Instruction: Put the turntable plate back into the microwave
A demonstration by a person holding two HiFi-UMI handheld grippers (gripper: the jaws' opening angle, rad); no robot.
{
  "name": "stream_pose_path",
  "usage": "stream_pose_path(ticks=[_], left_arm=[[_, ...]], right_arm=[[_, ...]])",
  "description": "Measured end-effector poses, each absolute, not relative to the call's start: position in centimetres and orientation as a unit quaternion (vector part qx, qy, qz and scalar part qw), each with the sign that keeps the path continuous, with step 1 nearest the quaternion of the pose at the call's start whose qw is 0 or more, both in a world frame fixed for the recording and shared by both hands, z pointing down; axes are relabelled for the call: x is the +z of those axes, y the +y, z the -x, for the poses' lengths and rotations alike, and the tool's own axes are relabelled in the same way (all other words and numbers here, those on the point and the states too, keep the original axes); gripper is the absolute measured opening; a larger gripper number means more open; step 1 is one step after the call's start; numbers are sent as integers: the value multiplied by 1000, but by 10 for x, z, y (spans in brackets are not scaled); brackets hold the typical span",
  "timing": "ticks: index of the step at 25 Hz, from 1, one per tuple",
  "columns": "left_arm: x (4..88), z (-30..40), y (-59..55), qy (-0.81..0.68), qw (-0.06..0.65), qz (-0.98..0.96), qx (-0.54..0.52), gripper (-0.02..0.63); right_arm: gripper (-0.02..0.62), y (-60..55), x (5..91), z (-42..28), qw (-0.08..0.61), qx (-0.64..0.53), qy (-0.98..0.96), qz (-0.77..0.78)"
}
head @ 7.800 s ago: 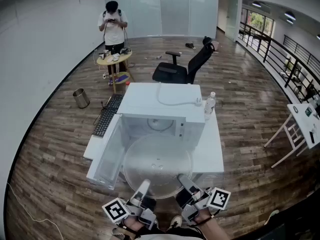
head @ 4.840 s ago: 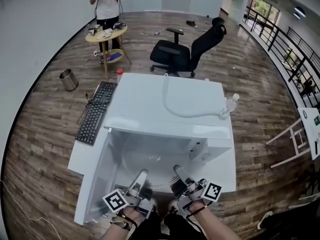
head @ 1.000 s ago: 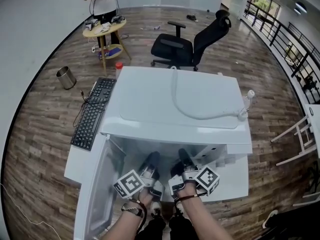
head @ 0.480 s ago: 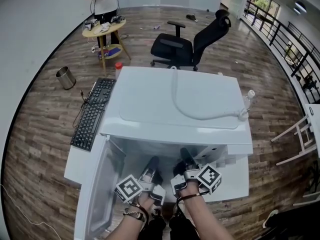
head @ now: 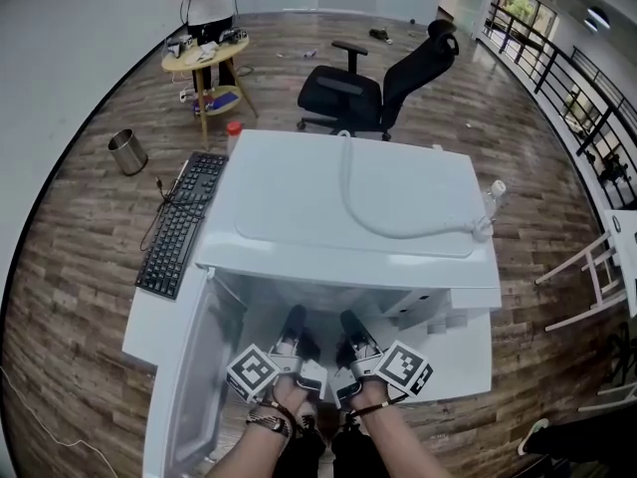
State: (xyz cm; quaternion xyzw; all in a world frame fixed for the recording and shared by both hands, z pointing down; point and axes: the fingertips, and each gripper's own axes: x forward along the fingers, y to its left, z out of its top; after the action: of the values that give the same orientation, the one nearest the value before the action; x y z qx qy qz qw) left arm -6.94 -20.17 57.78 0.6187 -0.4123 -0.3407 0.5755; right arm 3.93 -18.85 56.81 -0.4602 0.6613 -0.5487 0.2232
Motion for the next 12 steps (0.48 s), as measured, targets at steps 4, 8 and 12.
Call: stream_pose_path(ticks=[4,8,12], left_arm=[[577,70,-204,-414,575,-617,-343,55],[574,69,-206,-404,571,-622,-351,55],[580,69,-205,-417,565,-631,-330,67]], right_arm=[[80,-189,568,-35,217,-556,658,460],[63,-189,572,-36,220,-563,649,462],[54,-192,573,-38,229,-566,644,462]])
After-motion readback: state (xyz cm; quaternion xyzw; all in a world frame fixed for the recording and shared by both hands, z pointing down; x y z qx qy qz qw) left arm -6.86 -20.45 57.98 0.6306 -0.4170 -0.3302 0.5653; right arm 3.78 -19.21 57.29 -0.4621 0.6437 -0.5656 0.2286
